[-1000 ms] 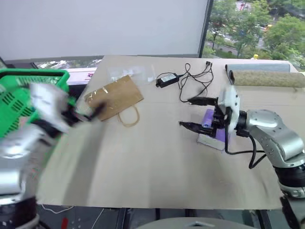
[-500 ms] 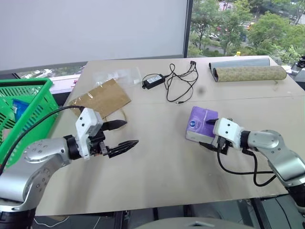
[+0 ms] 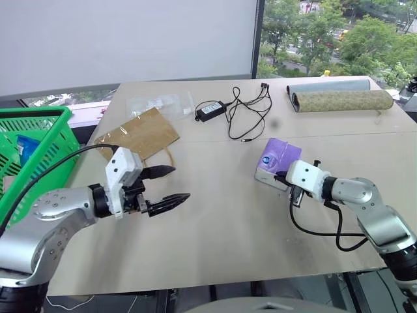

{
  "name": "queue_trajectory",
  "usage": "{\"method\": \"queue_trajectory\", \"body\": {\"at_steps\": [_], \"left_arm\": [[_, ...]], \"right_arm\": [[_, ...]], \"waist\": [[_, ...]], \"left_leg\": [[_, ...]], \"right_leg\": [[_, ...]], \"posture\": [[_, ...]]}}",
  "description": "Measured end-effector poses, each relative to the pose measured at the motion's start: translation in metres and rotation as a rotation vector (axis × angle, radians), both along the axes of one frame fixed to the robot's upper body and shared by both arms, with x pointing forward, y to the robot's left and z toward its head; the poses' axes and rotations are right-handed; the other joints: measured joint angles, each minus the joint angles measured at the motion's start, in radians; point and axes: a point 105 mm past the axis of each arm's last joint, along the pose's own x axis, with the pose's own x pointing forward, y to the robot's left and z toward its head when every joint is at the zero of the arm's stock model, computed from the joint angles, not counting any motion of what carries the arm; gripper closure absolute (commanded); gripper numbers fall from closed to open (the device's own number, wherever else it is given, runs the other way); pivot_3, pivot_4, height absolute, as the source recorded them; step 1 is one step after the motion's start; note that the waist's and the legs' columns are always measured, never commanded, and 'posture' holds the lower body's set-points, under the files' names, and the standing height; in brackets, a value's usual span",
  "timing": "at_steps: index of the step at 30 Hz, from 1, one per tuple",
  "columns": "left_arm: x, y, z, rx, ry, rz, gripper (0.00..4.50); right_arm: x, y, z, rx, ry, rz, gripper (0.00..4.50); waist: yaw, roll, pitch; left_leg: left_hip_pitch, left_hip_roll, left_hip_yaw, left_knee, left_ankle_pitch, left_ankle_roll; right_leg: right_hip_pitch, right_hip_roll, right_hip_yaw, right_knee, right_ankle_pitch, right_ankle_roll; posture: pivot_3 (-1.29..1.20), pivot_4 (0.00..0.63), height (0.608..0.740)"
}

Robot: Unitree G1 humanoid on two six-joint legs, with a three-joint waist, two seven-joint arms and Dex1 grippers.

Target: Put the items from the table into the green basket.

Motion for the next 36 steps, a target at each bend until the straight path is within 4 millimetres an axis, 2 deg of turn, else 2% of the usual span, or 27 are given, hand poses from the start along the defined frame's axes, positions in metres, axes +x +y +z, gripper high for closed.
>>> {"method": "queue_trajectory", "body": {"at_steps": [4, 6, 11, 12, 16, 19, 20, 23, 26, 30, 33, 36], "left_arm": [[0.005, -0.004, 0.002, -0.032, -0.02, 0.015, 0.0], [0.006, -0.007, 0.0, -0.04, -0.018, 0.014, 0.0], [0.007, -0.009, 0.0, -0.045, -0.022, 0.013, 0.0], [0.008, -0.009, 0.0, -0.045, -0.024, 0.014, 0.0], [0.008, -0.008, 0.0, -0.043, -0.023, 0.015, 0.0], [0.009, -0.011, -0.002, -0.04, -0.023, 0.004, 0.0], [0.009, -0.014, -0.003, -0.044, -0.022, -0.005, 0.0], [0.011, -0.021, -0.002, -0.061, -0.028, -0.023, 0.0], [0.015, -0.044, 0.001, -0.096, -0.058, -0.082, 0.0], [0.013, -0.077, -0.019, 0.009, -0.077, -0.23, 0.0], [0.016, -0.09, -0.035, 0.094, -0.115, -0.316, 0.0], [0.029, -0.102, -0.043, 0.181, -0.201, -0.389, 0.0]], "right_arm": [[0.0, 0.012, 0.006, 0.123, 0.031, 0.01, 4.47], [0.001, 0.024, 0.021, 0.202, 0.025, 0.039, 4.47], [0.0, 0.032, 0.046, 0.248, -0.011, 0.102, 4.47], [-0.004, 0.036, 0.048, 0.265, 0.006, 0.129, 3.87], [-0.009, 0.048, 0.061, 0.379, 0.025, 0.164, 2.23], [-0.011, 0.06, 0.084, 0.454, 0.007, 0.204, 0.8], [-0.012, 0.062, 0.089, 0.457, -0.008, 0.215, 0.15], [-0.012, 0.06, 0.085, 0.448, 0.008, 0.209, 0.07], [-0.015, 0.049, 0.071, 0.404, 0.061, 0.19, 0.07], [-0.018, 0.032, 0.064, 0.397, 0.125, 0.154, 0.07], [-0.019, 0.02, 0.06, 0.374, 0.141, 0.114, 0.07], [-0.023, 0.005, 0.05, 0.352, 0.196, 0.057, 0.07]], "waist": [[-0.003, 0.0, 0.0], [-0.005, 0.0, 0.0], [-0.003, 0.0, 0.0], [-0.002, 0.0, 0.0], [-0.006, 0.0, 0.0], [-0.013, 0.0, 0.0], [-0.013, 0.0, 0.0], [-0.012, 0.0, 0.0], [-0.007, 0.0, 0.0], [-0.012, 0.0, 0.0], [-0.024, 0.0, 0.0], [-0.025, 0.0, 0.0]], "left_leg": [[0.0, 0.0, 0.0, 0.0, 0.0, 0.0], [0.0, 0.0, 0.0, 0.0, 0.0, 0.0], [0.0, 0.0, -0.001, 0.0, 0.0, 0.0], [0.0, 0.0, -0.001, 0.0, 0.0, 0.0], [0.0, 0.0, 0.0, 0.0, 0.0, 0.0], [0.0, 0.0, -0.001, 0.0, 0.0, 0.0], [0.0, 0.0, -0.002, 0.0, 0.0, 0.0], [-0.001, 0.0, -0.002, 0.0, 0.0, 0.0], [-0.002, -0.003, -0.003, 0.0, 0.0, 0.0], [-0.001, -0.004, -0.003, 0.0, 0.0, 0.0], [-0.001, -0.003, -0.003, 0.0, 0.0, 0.0], [-0.001, -0.004, -0.003, 0.0, 0.0, 0.0]], "right_leg": [[0.0, 0.0, 0.001, 0.0, 0.0, 0.0], [0.0, 0.0, 0.001, 0.0, 0.0, 0.0], [0.0, 0.0, 0.0, 0.0, 0.0, 0.0], [0.0, 0.0, 0.0, 0.0, 0.0, 0.0], [0.0, 0.0, 0.0, 0.0, 0.0, 0.0], [0.0, 0.0, 0.0, 0.001, 0.0, 0.0], [0.001, -0.001, -0.001, 0.0, 0.0, 0.0], [0.001, -0.001, -0.002, 0.0, 0.0, 0.0], [0.001, -0.003, 0.0, -0.001, 0.0, 0.0], [0.001, -0.002, 0.001, 0.0, 0.0, 0.001], [0.001, -0.001, 0.001, 0.0, 0.0, 0.001], [0.002, -0.001, 0.001, -0.001, 0.0, 0.001]], "posture": [[-0.13, 0.05, 0.74], [-0.13, 0.049, 0.74], [-0.14, 0.047, 0.74], [-0.14, 0.047, 0.74], [-0.13, 0.044, 0.74], [-0.14, 0.041, 0.74], [-0.14, 0.041, 0.74], [-0.13, 0.041, 0.74], [-0.14, 0.041, 0.74], [-0.17, 0.045, 0.74], [-0.19, 0.045, 0.74], [-0.21, 0.047, 0.74]]}}
